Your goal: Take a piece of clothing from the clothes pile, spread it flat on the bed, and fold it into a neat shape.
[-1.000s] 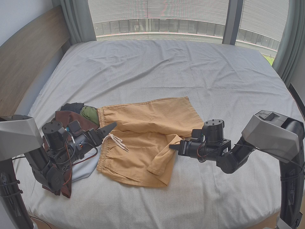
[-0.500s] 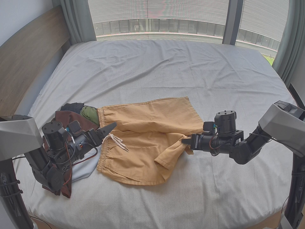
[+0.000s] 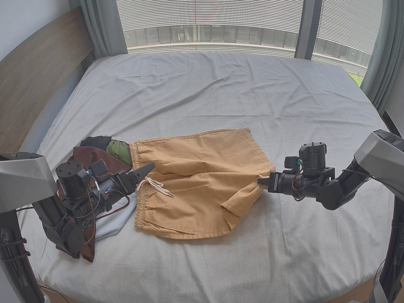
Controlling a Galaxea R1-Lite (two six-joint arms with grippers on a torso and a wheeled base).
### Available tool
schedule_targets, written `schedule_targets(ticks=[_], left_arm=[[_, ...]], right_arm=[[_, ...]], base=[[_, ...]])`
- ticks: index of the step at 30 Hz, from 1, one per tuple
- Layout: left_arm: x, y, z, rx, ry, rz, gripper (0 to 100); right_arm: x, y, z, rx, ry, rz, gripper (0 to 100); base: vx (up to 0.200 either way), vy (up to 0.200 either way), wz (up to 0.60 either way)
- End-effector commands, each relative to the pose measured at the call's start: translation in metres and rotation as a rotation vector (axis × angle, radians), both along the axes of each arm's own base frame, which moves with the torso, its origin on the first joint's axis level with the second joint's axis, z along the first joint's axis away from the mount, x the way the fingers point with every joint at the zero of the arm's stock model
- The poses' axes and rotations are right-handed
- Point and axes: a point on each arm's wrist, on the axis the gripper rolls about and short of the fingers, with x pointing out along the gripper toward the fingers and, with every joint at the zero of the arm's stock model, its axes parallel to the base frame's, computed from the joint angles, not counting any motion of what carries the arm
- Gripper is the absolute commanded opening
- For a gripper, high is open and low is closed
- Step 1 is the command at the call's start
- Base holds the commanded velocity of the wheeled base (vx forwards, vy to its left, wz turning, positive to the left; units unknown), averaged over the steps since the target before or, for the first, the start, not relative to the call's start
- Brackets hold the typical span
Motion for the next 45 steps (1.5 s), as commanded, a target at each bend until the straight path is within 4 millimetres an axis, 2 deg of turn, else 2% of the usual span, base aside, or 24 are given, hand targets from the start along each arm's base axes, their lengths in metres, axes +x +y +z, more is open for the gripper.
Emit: schedule_targets(ticks=[1, 8, 17, 18, 21, 26, 29, 32, 33, 37, 38, 40, 45], left_arm=[[0.0, 0.0, -0.001, 0.001, 0.005, 0.0, 100], [-0.001, -0.001, -0.002, 0.002, 0.009, -0.004, 100], [0.0, -0.002, -0.005, 0.005, 0.016, -0.004, 100], [0.0, -0.002, -0.005, 0.005, 0.016, -0.004, 100], [0.0, -0.002, -0.005, 0.004, 0.014, -0.004, 100], [-0.001, -0.002, -0.005, 0.004, 0.014, -0.006, 100], [-0.001, -0.002, -0.005, 0.005, 0.016, -0.006, 100], [-0.001, -0.002, -0.004, 0.004, 0.013, -0.006, 100], [-0.001, -0.002, -0.004, 0.004, 0.013, -0.006, 100], [-0.001, -0.003, -0.005, 0.004, 0.014, -0.009, 100], [-0.001, -0.003, -0.005, 0.004, 0.014, -0.009, 100], [-0.001, -0.004, -0.004, 0.004, 0.013, -0.01, 100], [-0.001, -0.004, -0.003, 0.003, 0.01, -0.01, 100]], right_arm=[[0.001, -0.006, -0.006, -0.016, 0.003, -0.007, 0], [0.002, -0.014, -0.029, -0.037, 0.031, -0.019, 0], [0.001, -0.023, -0.034, -0.039, 0.04, -0.038, 0], [-0.006, -0.024, -0.034, -0.042, 0.056, -0.037, 100], [-0.02, -0.026, -0.027, -0.044, 0.063, -0.032, 100], [-0.038, -0.029, -0.028, -0.049, 0.106, -0.028, 100], [-0.048, -0.032, -0.04, -0.054, 0.153, -0.027, 100], [-0.051, -0.033, -0.042, -0.042, 0.142, -0.022, 100], [-0.054, -0.033, -0.051, -0.027, 0.153, -0.009, 100], [-0.052, -0.031, -0.074, 0.002, 0.178, -0.001, 100], [-0.052, -0.031, -0.074, 0.002, 0.178, -0.001, 100], [-0.048, -0.029, -0.09, 0.025, 0.193, -0.014, 100], [-0.038, -0.024, -0.101, 0.047, 0.2, -0.023, 100]], base=[[0.0, 0.0, 0.0], [0.0, 0.0, 0.0], [0.0, 0.0, 0.0], [0.0, 0.0, 0.0], [0.0, 0.0, 0.0], [0.0, 0.0, 0.0], [0.0, 0.0, 0.0], [0.0, 0.0, 0.0], [0.0, 0.0, 0.0], [0.0, 0.0, 0.0], [0.0, 0.0, 0.0], [0.0, 0.0, 0.0], [0.0, 0.0, 0.0]])
